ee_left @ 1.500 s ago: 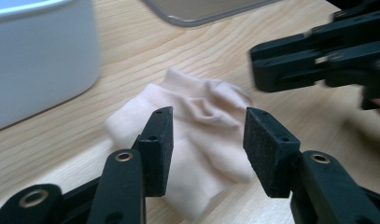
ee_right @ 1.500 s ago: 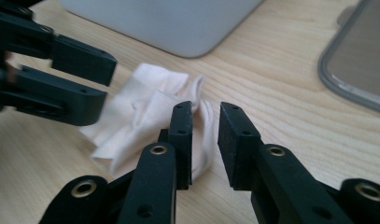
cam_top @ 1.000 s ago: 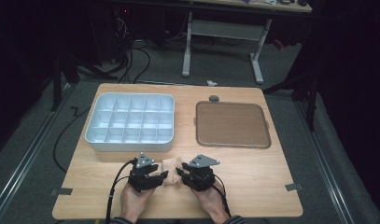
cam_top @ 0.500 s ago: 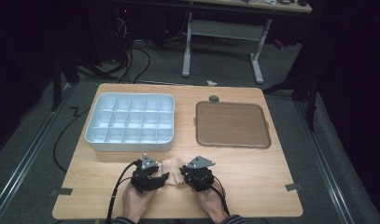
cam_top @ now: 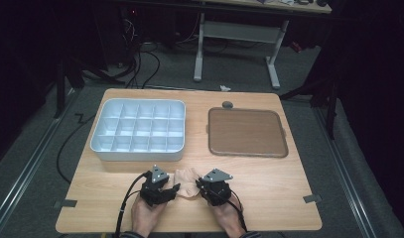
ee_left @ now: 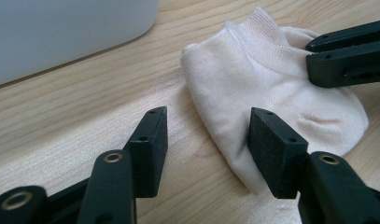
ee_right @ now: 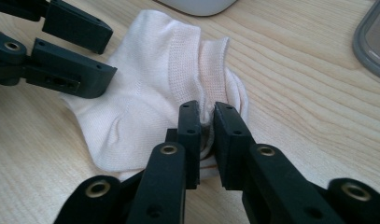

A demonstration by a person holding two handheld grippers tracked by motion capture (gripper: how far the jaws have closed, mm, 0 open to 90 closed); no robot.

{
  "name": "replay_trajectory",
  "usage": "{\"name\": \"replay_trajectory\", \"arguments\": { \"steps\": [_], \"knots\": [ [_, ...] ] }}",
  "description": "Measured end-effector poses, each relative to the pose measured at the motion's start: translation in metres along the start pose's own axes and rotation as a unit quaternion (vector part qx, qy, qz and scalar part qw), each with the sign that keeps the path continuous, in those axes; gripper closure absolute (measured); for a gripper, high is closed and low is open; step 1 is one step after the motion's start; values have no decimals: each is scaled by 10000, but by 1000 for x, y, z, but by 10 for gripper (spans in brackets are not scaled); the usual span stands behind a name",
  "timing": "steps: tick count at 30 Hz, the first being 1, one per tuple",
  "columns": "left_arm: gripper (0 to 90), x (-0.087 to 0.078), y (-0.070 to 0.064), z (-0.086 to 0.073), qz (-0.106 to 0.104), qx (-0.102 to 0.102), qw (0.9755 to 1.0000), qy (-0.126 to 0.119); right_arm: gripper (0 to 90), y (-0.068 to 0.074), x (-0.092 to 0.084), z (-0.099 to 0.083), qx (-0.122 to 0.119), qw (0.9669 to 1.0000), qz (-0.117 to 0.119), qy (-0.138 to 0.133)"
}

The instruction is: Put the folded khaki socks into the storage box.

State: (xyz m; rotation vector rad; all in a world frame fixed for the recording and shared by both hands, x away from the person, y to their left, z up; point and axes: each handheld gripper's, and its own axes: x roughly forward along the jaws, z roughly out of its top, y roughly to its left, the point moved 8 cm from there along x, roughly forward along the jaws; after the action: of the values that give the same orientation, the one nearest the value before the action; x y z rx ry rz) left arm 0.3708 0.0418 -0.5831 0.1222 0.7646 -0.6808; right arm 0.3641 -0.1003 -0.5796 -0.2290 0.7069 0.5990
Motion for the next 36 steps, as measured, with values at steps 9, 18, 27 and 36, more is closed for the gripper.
{"name": "replay_trajectory", "arguments": {
  "steps": [9, 18, 27, 36],
  "knots": [
    [451, 2, 2, 2, -1, -103, 9999, 3, 764, -2, 3, -1, -43, 9999, -86, -50],
    [442, -3, 7, 7, -108, -287, 9995, -27, 683, 1, -6, 11, 91, 9997, 66, -237],
    [466, -7, 16, 19, -237, -521, 9983, -80, 844, 16, -19, 27, -110, 9985, 323, -419],
    [481, 2, 20, 22, -361, -742, 9966, 21, 863, 28, -3, 17, -242, 9983, 498, -156]
  ]
}}
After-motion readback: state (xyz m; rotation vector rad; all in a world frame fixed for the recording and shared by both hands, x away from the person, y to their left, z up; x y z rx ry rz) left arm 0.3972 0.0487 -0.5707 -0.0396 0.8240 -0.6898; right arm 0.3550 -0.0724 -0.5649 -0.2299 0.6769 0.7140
